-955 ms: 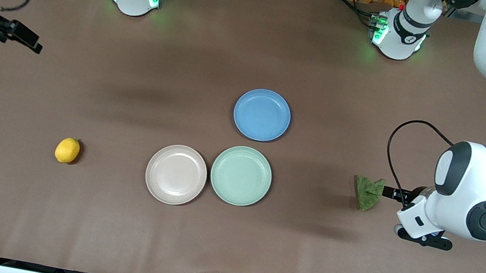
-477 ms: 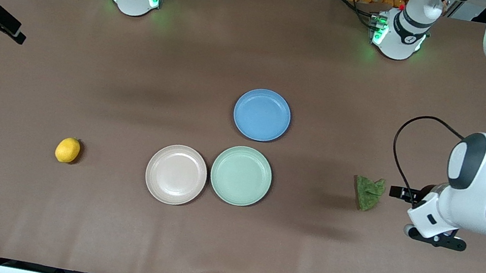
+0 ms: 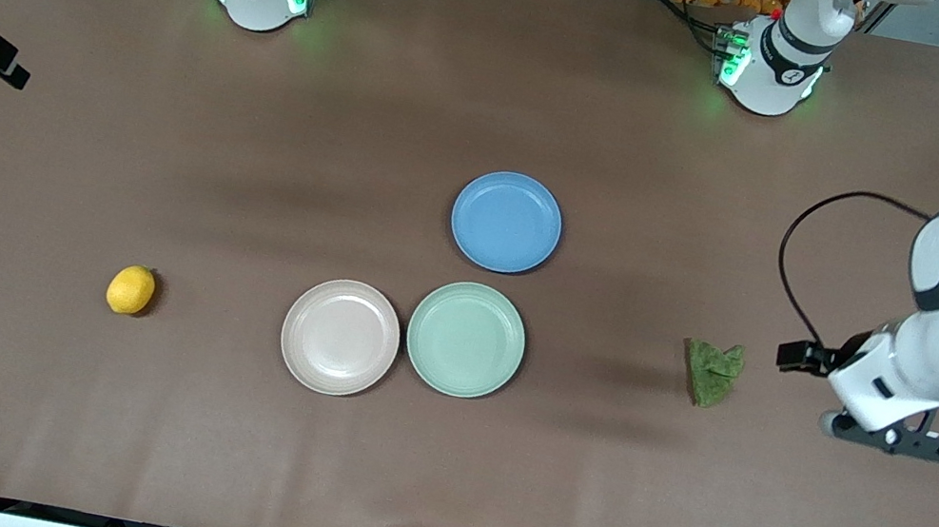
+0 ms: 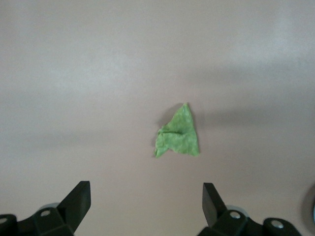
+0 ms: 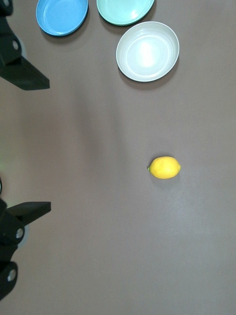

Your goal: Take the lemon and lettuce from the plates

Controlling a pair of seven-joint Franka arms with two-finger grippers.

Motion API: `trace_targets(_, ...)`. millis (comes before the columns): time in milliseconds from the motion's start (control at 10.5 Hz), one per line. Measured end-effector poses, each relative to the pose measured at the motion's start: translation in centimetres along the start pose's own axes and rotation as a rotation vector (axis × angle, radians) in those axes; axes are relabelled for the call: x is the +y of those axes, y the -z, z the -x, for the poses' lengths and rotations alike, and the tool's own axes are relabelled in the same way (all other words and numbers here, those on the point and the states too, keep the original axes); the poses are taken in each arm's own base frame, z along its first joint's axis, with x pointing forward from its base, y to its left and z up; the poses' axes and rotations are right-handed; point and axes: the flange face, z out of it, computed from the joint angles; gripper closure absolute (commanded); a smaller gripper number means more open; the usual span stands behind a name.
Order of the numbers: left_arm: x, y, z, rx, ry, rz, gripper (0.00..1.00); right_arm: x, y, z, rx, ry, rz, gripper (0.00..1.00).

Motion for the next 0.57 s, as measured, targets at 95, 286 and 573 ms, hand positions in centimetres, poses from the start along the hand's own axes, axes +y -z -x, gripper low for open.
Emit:
trace_targets(95, -0.7, 0.9, 1.4, 0.007, 0.011, 0.008, 0.00, 0.0, 0.0, -0.3, -0.002, 0.000, 0.000, 0.00)
trace_targets(286, -1.9, 3.3, 4.6, 0.027, 0.034, 0.030, 0.00, 0.0, 0.0, -0.3, -0.003, 0.001, 0.000, 0.00)
trace_targets(573, -2.1, 5.5, 7.8, 0.050, 0.036, 0.038, 0.00, 0.0, -0.1, -0.2, -0.018, 0.001, 0.008, 0.00)
